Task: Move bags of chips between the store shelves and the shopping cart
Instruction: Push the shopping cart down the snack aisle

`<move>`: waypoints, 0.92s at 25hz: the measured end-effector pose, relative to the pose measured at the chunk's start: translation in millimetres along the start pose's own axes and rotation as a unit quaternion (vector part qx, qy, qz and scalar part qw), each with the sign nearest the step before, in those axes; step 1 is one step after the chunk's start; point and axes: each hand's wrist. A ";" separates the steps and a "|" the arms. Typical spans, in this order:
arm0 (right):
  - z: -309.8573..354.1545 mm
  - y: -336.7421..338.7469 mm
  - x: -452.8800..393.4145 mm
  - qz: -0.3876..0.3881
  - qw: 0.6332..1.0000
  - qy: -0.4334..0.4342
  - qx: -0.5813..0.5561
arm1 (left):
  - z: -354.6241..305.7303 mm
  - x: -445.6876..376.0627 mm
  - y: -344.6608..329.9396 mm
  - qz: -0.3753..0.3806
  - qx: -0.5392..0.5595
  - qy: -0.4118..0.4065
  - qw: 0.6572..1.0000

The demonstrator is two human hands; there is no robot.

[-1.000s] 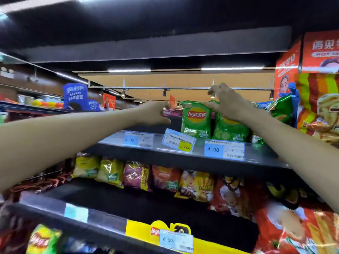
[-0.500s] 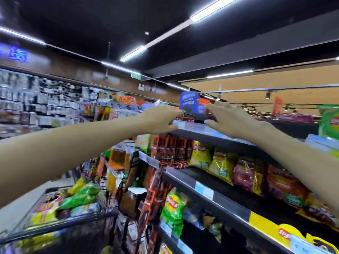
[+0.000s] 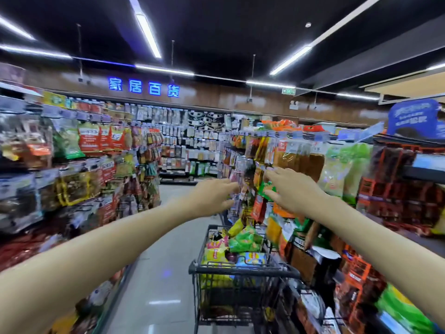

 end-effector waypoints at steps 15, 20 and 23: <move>339.0 -233.0 -3.2 0.182 0.960 0.142 -0.159 | 138.3 293.1 -186.7 0.095 0.056 0.262 0.959; 383.6 -315.7 -52.2 0.232 0.941 0.150 -0.196 | 205.2 325.6 -244.2 0.145 0.064 0.311 0.937; 412.8 -358.2 -96.3 0.245 0.934 0.169 -0.198 | 248.4 323.3 -265.1 0.159 0.063 0.325 0.930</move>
Point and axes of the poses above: each hand's wrist, its own x-axis away from the middle knuckle, its own y-axis out of the back of the hand, z = x × y, and after that the axes turned 14 degrees about -y, right-handed
